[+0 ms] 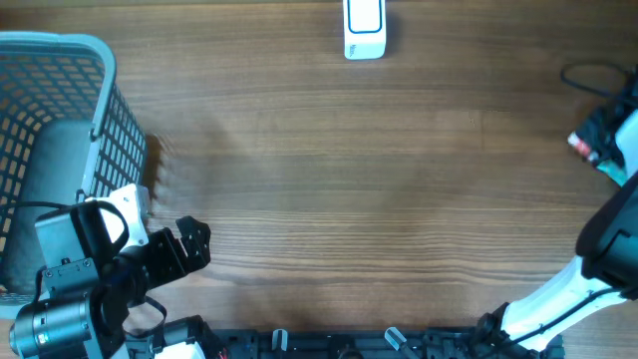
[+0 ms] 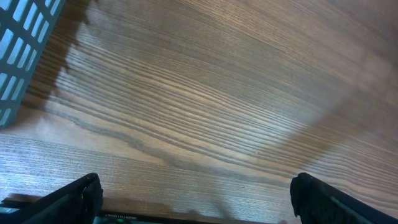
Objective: Scan the item barcode
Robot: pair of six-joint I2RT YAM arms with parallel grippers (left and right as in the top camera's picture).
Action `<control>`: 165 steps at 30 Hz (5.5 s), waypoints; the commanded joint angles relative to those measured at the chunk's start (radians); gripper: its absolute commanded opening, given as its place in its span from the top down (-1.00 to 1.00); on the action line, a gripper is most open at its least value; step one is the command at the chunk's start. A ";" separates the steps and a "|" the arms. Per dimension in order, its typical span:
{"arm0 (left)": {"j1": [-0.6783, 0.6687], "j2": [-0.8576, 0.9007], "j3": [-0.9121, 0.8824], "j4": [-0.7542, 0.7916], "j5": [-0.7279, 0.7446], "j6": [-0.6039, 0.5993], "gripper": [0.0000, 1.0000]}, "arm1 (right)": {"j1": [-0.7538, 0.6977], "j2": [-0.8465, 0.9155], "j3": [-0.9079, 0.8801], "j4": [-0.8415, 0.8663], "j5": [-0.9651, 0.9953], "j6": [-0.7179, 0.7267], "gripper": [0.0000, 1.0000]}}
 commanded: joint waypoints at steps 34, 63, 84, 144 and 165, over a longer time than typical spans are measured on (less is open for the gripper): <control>0.001 -0.003 0.002 0.002 -0.003 -0.008 -1.00 | 0.260 -0.943 -0.150 0.205 -0.557 0.159 -1.00; 0.001 -0.003 0.002 0.003 -0.003 -0.008 -1.00 | 0.505 -1.984 -1.374 0.851 -0.296 0.150 -0.99; 0.001 -0.003 0.002 0.002 -0.003 -0.009 -1.00 | 0.505 -1.983 -1.373 0.562 -0.305 0.074 -0.99; -0.293 -0.778 -1.136 1.387 -0.189 0.104 -1.00 | 0.505 -1.983 -1.373 0.562 -0.305 0.074 -0.99; -0.293 -0.778 -1.136 1.388 -0.189 0.104 -1.00 | 0.504 -1.982 -1.373 0.563 -0.323 -0.087 -1.00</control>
